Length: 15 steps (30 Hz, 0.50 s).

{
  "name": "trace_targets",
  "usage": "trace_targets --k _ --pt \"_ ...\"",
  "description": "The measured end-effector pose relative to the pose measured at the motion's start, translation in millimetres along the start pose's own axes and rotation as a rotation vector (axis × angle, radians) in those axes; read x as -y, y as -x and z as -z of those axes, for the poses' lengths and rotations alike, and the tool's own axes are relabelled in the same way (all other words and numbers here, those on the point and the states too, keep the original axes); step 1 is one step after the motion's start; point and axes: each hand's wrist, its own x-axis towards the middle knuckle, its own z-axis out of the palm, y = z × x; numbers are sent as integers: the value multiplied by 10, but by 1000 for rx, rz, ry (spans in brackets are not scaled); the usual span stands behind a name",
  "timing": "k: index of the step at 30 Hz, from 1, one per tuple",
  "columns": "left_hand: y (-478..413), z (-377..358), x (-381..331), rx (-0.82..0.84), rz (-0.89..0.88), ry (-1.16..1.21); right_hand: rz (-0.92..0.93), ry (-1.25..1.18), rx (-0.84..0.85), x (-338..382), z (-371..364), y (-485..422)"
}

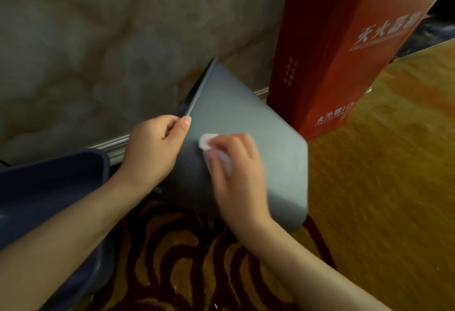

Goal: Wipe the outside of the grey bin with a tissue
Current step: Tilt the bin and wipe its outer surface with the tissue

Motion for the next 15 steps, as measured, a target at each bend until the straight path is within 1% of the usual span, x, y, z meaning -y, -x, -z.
trace_targets --k 1,2,3,8,11,12,13,14,15 --pt "-1 9 -7 -8 -27 -6 41 5 5 19 -61 -26" --pt "-4 15 -5 -10 -43 -13 45 18 -13 -40 -84 -30" --pt "-7 23 12 -11 -47 -15 3 29 -48 -150 -68 -14" --pt "-43 46 142 -12 -4 -11 -460 115 -274 -986 297 277" --pt "-89 51 141 13 -9 -11 -733 143 -332 -1317 503 361" --pt "-106 50 141 16 -8 -16 -797 142 -355 -1371 549 334" --pt "-118 51 139 18 -6 -22 -807 152 -382 -1382 583 282" --pt "-126 52 133 21 -7 -26 -757 163 -401 -1349 589 204" --pt "-131 55 128 26 -12 -30 -659 162 -402 -1270 561 108"
